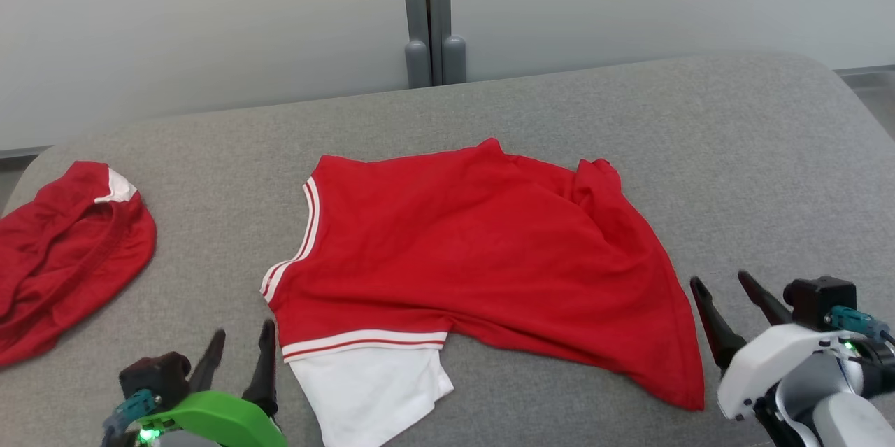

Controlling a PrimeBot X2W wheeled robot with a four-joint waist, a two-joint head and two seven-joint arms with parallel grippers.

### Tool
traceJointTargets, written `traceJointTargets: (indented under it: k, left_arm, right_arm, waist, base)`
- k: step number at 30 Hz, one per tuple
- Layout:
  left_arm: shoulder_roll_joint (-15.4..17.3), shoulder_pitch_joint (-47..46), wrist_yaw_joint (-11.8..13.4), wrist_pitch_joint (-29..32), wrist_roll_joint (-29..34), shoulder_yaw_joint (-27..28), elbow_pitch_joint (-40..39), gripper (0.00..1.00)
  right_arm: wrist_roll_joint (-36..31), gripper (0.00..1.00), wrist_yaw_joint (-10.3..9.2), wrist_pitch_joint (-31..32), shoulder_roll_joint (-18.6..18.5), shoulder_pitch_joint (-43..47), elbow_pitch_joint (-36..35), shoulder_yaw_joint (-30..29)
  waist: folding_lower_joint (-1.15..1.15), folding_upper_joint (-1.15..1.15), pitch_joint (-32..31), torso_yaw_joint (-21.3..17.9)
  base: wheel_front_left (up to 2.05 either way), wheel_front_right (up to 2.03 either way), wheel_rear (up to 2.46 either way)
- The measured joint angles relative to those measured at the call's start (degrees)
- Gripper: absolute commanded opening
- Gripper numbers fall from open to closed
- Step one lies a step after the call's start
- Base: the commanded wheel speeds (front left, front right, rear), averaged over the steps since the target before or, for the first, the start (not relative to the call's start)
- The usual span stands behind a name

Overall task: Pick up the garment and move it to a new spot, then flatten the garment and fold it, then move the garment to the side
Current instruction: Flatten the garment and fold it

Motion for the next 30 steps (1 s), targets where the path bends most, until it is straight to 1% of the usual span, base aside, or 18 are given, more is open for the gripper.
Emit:
traceJointTargets:
  k: [2,3,6,8,10,11,12,15,21,27,28,29,30]
  left_arm:
    - [0.66,2.09,0.51,8.34,-0.68,-0.85,-1.68,1.0]
    - [0.71,3.65,1.31,11.46,-0.99,-1.14,-3.02,1.0]
    - [0.59,6.32,2.66,17.73,-2.64,-1.87,-7.24,1.0]
    - [0.57,7.04,3.52,20.01,-3.37,-2.36,-8.99,1.0]
    - [0.58,7.91,3.92,22.39,-3.07,-3.69,-9.14,1.0]
    - [0.55,8.5,3.92,23.6,-3.76,-4.39,-9.0,1.0]
    - [0.45,8.8,3.92,24.42,-3.76,-5.27,-8.7,1.0]
    - [0.51,8.65,4.39,25.95,-2.82,-6.52,-7.0,1.0]
    - [0.4,8.34,4.07,28.66,-3.89,-9.09,-3.59,1.0]
    - [0.32,6.25,3.79,27.85,-5.01,-10.44,-1.72,1.0]
    - [0.32,5.33,3.55,27.86,-5.64,-11.22,-1.03,0.83]
    - [0.33,5.07,3.38,27.86,-5.8,-11.45,-0.84,0.76]
    - [0.34,4.77,3.27,27.86,-6.1,-11.76,-0.69,0.34]
  right_arm:
    - [1.05,1.0,0.0,6.9,-1.67,2.13,-0.31,-0.77]
    - [1.86,1.0,-0.01,10.14,-2.14,3.42,-0.37,-1.4]
    - [4.46,1.0,-0.03,17.83,-1.91,6.22,-0.47,-2.02]
    - [5.38,1.0,-0.03,20.4,-0.66,7.42,-0.46,-2.38]
    - [4.41,1.0,-0.03,20.78,-0.02,7.27,-0.11,-2.22]
    - [4.71,1.0,-0.05,21.0,0.88,6.87,0.21,-2.05]
    - [5.24,1.0,-0.04,21.13,1.85,6.32,0.81,-1.7]
    - [4.87,1.0,0.01,21.43,3.03,4.52,3.69,-0.2]
    - [5.46,1.0,-0.01,20.28,3.59,1.94,8.61,0.48]
    - [6.81,1.0,-0.04,18.4,3.42,0.05,10.81,2.05]
    - [7.67,0.56,-0.05,18.16,3.12,-0.48,11.46,2.96]
    - [8.06,0.46,-0.07,18.13,3.02,-0.72,11.68,3.24]
    - [8.47,0.24,-0.07,17.86,2.89,-0.94,11.89,3.59]
  waist:
    - [0.0,0.0,-0.08,-0.08]
    - [0.0,0.0,-0.07,-0.06]
    - [0.0,0.0,0.11,0.08]
    - [0.0,0.0,0.49,0.18]
    - [0.0,0.0,0.94,0.19]
    - [0.0,0.0,1.22,0.15]
    - [0.0,0.0,1.5,0.08]
    - [0.0,0.0,2.25,-0.15]
    - [0.0,0.0,3.19,-0.29]
    - [0.0,0.0,4.23,-0.18]
    - [0.0,0.0,4.53,-0.17]
    - [0.0,0.0,4.64,-0.18]
    - [0.0,0.0,4.79,-0.19]
  base:
    - [0.0,0.0,0.0]
    - [0.0,0.0,0.0]
    - [0.0,0.0,0.0]
    - [0.0,0.0,0.0]
    - [0.0,0.0,0.0]
    - [0.0,0.0,0.0]
    - [0.0,0.0,0.0]
    - [0.0,0.0,0.0]
    - [0.0,0.0,0.0]
    - [0.0,0.0,0.0]
    - [0.0,0.0,0.0]
    - [0.0,0.0,0.0]
    - [0.0,0.0,0.0]
